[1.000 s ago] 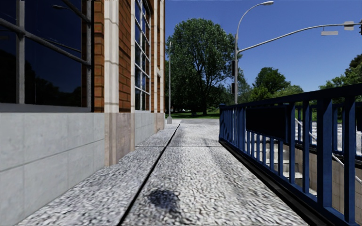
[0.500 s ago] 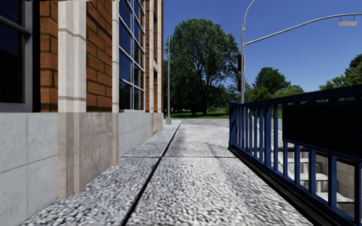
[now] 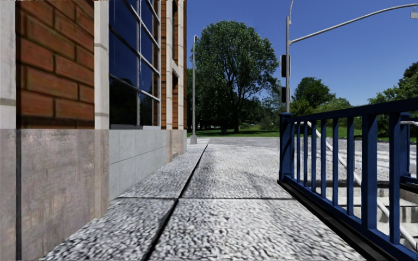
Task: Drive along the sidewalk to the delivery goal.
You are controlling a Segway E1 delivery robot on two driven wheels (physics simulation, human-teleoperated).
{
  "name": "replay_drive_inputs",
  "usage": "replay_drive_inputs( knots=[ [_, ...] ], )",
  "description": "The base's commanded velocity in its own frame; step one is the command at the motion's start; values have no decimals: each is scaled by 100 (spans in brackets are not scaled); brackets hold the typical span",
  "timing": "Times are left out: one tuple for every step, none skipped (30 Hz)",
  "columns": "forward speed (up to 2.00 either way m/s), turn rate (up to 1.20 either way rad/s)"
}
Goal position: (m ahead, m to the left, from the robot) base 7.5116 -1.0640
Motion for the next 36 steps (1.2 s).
replay_drive_inputs(
  knots=[
    [143,0],
    [143,0],
    [143,0],
    [143,-1],
    [143,-3],
    [143,-3],
    [143,-4],
    [143,-4],
    [143,-4],
    [143,-4],
    [143,-4],
    [143,-4],
    [143,-4],
    [143,-4],
    [143,-4],
    [143,-4],
    [143,-5],
    [143,-5],
    [143,-5],
    [143,-5],
    [143,-5],
    [143,-6],
    [143,-6],
    [143,-6],
    [143,-9],
    [143,-12],
    [143,-12],
    [143,-14],
    [143,-16],
    [143,-18],
    [143,-18],
    [143,-22],
    [143,-27],
    [143,-31],
    [143,-31],
    [143,-33]
  ],
)
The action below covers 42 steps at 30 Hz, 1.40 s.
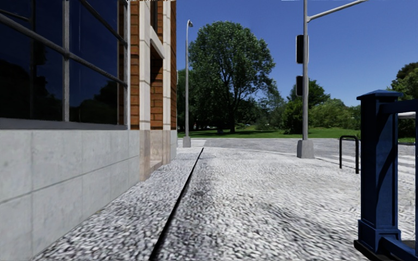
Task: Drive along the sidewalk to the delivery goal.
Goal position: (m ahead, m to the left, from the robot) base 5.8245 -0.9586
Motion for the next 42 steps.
replay_drive_inputs(
  knots=[
    [143,-34],
    [143,-34],
    [143,-36],
    [143,-37],
    [143,-37],
    [143,-37],
    [143,-37],
    [143,-37],
    [143,-38],
    [143,-38],
    [143,-40],
    [143,-40],
    [143,-40],
    [143,-40],
    [143,-40],
    [143,-40],
    [143,-40],
    [143,-40],
    [143,-40],
    [143,-40],
    [143,-41],
    [143,-41],
    [143,-41],
    [143,-41],
    [143,-41],
    [143,-41],
    [143,-41],
    [142,-41],
    [142,-41],
    [142,-41],
    [142,-41],
    [142,-41],
    [142,-41],
    [142,-41],
    [142,-41],
    [142,-41],
    [142,-41],
    [142,-41],
    [142,-30],
    [142,-30],
    [142,-9],
    [142,0]
  ],
)
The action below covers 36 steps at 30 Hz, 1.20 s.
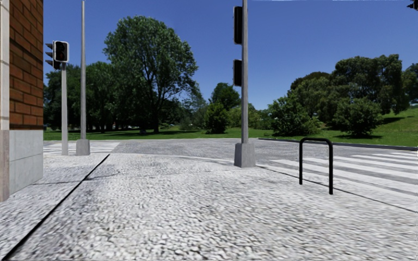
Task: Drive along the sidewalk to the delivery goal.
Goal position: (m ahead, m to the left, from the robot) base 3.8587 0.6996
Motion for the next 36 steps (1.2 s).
replay_drive_inputs(
  knots=[
    [142,0],
    [142,0],
    [142,0],
    [142,0],
    [142,0],
    [142,0],
    [142,0],
    [142,0],
    [142,0],
    [142,0],
    [142,0],
    [142,0],
    [142,0],
    [142,0],
    [142,0],
    [142,0],
    [142,0],
    [142,0],
    [141,0],
    [139,0],
    [136,0],
    [136,0],
    [131,0],
    [130,0],
    [130,0],
    [130,0],
    [129,0],
    [129,0],
    [129,13],
    [129,13],
    [129,29],
    [129,34],
    [129,36],
    [129,36],
    [129,37],
    [129,37]
  ],
)
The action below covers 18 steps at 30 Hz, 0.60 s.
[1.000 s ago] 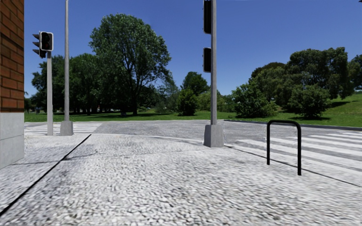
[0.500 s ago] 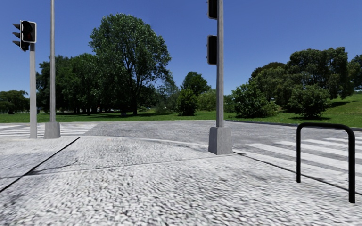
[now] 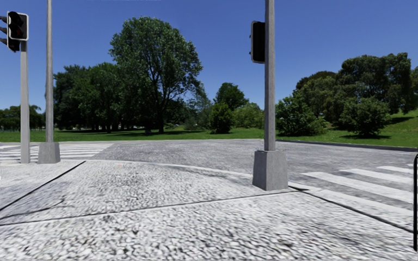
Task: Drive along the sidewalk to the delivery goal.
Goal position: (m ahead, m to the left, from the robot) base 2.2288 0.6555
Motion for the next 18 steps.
replay_drive_inputs(
  knots=[
    [129,37],
    [129,37],
    [129,37],
    [129,37],
    [129,37],
    [129,37],
    [129,32],
    [129,20],
    [129,1],
    [129,1],
    [129,0],
    [129,0],
    [129,0],
    [129,0],
    [128,0],
    [121,0],
    [117,0],
    [117,0]
  ],
)
